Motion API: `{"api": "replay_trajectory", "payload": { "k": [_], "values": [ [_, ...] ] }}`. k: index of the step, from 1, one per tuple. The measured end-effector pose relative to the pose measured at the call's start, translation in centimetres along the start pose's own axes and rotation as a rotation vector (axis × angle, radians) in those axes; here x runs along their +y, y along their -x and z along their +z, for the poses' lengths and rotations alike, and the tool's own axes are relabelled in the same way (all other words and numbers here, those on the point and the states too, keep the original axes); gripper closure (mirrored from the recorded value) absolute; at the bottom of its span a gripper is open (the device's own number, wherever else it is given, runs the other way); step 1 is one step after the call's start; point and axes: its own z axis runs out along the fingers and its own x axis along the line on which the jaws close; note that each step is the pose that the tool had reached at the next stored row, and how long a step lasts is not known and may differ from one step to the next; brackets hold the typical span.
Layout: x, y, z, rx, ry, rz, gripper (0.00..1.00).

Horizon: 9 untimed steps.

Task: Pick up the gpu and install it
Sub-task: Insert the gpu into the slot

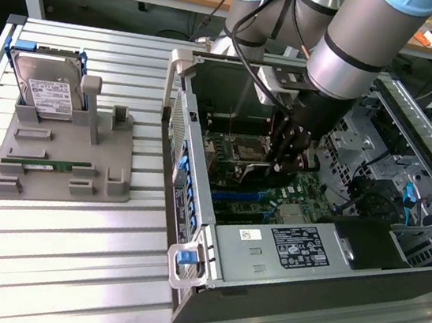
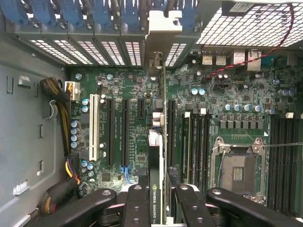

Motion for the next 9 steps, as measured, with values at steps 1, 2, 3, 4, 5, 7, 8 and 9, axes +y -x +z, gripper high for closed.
{"api": "replay_trajectory", "payload": {
  "k": [1, 2, 3, 4, 5, 7, 8, 9],
  "values": [
    [0.07, 0.00, 0.12, 0.0000, 0.0000, 0.000, 0.74],
    [0.20, 0.00, 0.25, 0.0001, 0.0000, 0.000, 0.74],
    [0.26, 0.00, 0.32, 0.0001, 0.0000, 0.000, 0.74],
    [0.31, 0.00, 0.38, 0.0002, 0.0000, 0.000, 0.74],
    [0.34, 0.00, 0.46, 0.0000, 0.0000, 0.000, 0.74],
    [0.59, 0.00, 0.71, 0.0002, 0.0000, 0.000, 0.74],
    [0.62, 0.00, 0.77, 0.0002, 0.0000, 0.000, 0.74],
    [0.62, 0.00, 0.83, 0.0002, -0.0001, 0.000, 0.74]
  ]
}}
